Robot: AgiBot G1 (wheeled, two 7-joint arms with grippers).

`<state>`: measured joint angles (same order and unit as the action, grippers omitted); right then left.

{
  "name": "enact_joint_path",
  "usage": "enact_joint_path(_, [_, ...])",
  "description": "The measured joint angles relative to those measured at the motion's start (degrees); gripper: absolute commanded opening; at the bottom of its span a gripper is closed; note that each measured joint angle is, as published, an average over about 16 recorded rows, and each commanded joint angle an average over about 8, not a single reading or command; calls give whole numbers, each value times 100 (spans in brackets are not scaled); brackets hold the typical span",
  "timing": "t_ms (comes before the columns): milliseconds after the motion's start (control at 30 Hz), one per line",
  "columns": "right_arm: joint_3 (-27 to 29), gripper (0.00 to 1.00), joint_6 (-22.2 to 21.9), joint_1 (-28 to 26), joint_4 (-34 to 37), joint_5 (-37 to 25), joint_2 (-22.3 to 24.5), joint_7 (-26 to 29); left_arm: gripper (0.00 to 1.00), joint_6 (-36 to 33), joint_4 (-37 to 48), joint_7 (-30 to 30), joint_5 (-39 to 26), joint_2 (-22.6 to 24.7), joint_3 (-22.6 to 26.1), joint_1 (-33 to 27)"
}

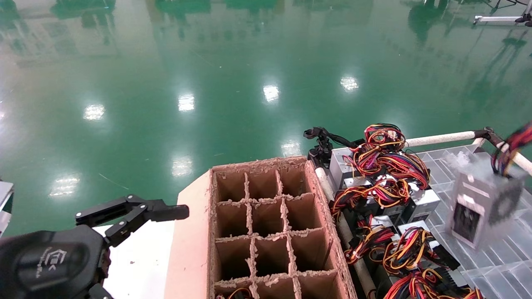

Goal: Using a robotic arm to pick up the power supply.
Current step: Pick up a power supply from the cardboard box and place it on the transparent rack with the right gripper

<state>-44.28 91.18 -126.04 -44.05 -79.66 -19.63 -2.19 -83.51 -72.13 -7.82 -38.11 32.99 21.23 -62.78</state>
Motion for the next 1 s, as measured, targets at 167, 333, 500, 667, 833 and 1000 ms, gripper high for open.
enact_joint_path(167, [-389, 0, -2, -73, 37, -7, -2, -187, 100, 0, 0, 0, 0, 0, 0, 0])
enact_joint_path(333, [-741, 0, -10, -150, 148, 26, -96, -353, 100, 0, 0, 0, 0, 0, 0, 0])
enact_joint_path(500, [-1024, 0, -18, -276, 347, 115, -247, -491, 100, 0, 0, 0, 0, 0, 1, 0])
enact_joint_path(667, [-1284, 0, -22, -422, 592, 160, -415, -643, 100, 0, 0, 0, 1, 0, 1, 0])
enact_joint_path(833, [-1534, 0, -22, -515, 864, 232, -576, -788, 100, 0, 0, 0, 1, 0, 1, 0])
enact_joint_path(1000, [-1786, 0, -23, -513, 1154, 335, -728, -949, 100, 0, 0, 1, 1, 0, 1, 0])
